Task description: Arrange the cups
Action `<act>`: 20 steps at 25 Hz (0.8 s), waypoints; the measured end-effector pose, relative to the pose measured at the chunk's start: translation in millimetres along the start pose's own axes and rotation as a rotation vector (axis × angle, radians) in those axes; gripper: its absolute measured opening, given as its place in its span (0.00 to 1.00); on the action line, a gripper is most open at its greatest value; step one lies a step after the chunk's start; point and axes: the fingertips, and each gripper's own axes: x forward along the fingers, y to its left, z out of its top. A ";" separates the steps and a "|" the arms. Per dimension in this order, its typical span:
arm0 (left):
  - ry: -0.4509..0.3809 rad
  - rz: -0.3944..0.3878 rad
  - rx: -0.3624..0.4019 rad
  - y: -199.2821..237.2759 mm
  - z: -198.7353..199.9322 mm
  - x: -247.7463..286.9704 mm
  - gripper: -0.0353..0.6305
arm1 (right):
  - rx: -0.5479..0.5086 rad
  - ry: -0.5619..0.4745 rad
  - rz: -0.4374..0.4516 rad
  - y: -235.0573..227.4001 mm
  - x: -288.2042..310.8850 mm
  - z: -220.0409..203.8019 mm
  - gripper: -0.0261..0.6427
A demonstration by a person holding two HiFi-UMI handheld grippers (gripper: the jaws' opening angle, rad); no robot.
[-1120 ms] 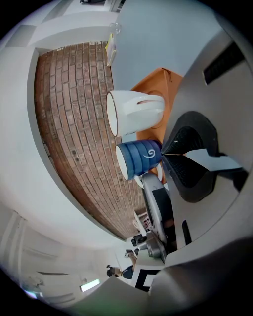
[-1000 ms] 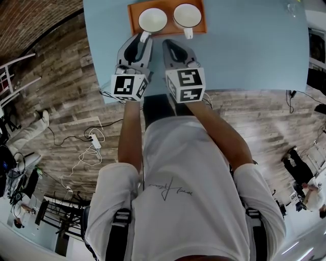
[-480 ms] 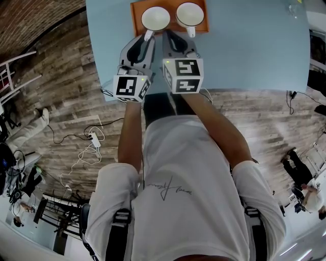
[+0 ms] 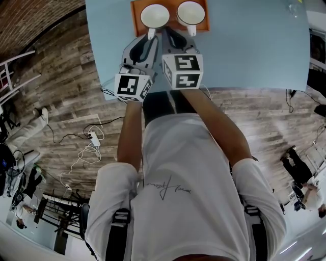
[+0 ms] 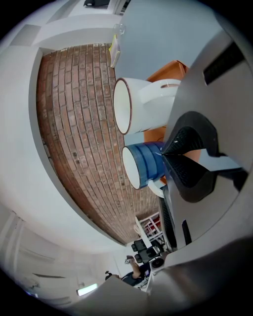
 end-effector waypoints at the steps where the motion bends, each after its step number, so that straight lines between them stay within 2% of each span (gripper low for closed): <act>1: 0.001 -0.004 0.000 -0.4 -0.3 0.0 0.17 | 0.000 0.002 0.001 0.3 0.0 -0.6 0.07; 5: 0.001 -0.005 -0.008 -0.1 -0.8 -3.4 0.17 | -0.002 0.003 0.006 1.8 -3.9 -3.3 0.07; 15: -0.021 0.063 -0.035 6.4 5.6 -26.6 0.18 | -0.048 -0.037 0.043 3.4 -33.3 -3.9 0.07; 20: 0.014 0.091 -0.035 8.3 -2.7 -23.8 0.18 | -0.062 -0.039 0.057 0.6 -45.0 -5.7 0.07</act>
